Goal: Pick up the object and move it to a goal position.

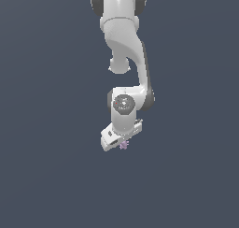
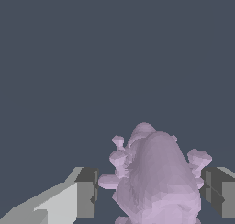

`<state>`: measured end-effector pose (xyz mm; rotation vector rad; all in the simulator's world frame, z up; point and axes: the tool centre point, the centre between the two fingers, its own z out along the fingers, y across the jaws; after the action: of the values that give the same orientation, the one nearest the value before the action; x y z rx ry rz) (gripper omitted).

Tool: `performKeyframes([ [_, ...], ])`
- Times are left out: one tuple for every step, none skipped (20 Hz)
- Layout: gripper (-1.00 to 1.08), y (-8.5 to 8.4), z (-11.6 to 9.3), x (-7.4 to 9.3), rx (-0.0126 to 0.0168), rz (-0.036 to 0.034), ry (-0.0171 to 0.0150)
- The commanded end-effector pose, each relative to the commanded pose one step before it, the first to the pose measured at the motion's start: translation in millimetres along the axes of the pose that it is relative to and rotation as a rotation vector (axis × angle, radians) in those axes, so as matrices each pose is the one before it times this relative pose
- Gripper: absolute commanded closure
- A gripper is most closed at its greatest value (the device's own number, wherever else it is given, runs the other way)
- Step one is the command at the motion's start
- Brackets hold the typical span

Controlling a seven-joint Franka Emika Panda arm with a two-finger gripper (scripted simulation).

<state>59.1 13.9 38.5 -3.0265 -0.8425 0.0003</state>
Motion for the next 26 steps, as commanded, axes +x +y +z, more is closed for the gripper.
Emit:
performKeyframes([
  [1.08, -0.18, -0.34, 0.07, -0.00009, -0.00004, 0.00016],
  [1.08, -0.55, -0.72, 0.11, 0.00000, 0.00000, 0.00000],
  [1.08, -0.91, -1.21, 0.18, 0.00000, 0.00000, 0.00000],
  [1.08, -1.28, -1.70, 0.25, 0.00000, 0.00000, 0.00000],
  [1.08, -1.65, -2.20, 0.32, 0.00000, 0.00000, 0.00000],
  [1.08, -2.03, -2.70, 0.40, 0.00000, 0.00000, 0.00000],
  [1.08, -2.41, -3.21, 0.47, 0.00000, 0.00000, 0.00000],
  [1.08, -2.80, -3.74, 0.55, 0.00000, 0.00000, 0.00000],
  [1.08, -3.20, -4.28, 0.63, 0.00000, 0.00000, 0.00000],
  [1.08, -3.61, -4.83, 0.71, 0.00000, 0.00000, 0.00000],
  [1.08, -4.04, -5.40, 0.80, 0.00000, 0.00000, 0.00000],
  [1.08, -4.48, -5.88, 0.91, -0.00051, 0.00005, -0.00046],
  [1.08, -4.93, -6.61, 0.99, 0.00000, 0.00000, 0.00000],
  [1.08, -5.41, -7.26, 1.09, 0.00000, 0.00000, 0.00000],
  [1.08, -5.90, -7.94, 1.20, 0.00000, 0.00000, 0.00000],
  [1.08, -6.36, -8.57, 1.30, 0.00000, 0.00000, 0.00000],
  [1.08, -6.76, -9.13, 1.39, 0.00000, 0.00000, 0.00000],
  [1.08, -7.37, -9.67, 1.59, -0.00058, -0.00032, -0.00020],
  [1.08, -7.36, -9.98, 1.55, 0.00000, 0.00000, 0.00000],
  [1.08, -7.36, -10.00, 1.57, 0.00000, 0.00000, 0.00000],
  [1.08, -7.33, -10.00, 1.58, 0.00000, 0.00000, 0.00000],
  [1.08, -7.32, -10.00, 1.60, 0.00000, 0.00000, 0.00000],
  [1.08, -7.55, -10.02, 1.72, -0.00061, -0.00022, -0.00024],
  [1.08, -7.30, -10.02, 1.65, 0.00000, 0.00000, 0.00000],
  [1.08, -7.28, -10.00, 1.67, 0.00000, 0.00000, 0.00000],
  [1.08, -7.24, -9.96, 1.69, 0.00000, 0.00000, 0.00000],
])
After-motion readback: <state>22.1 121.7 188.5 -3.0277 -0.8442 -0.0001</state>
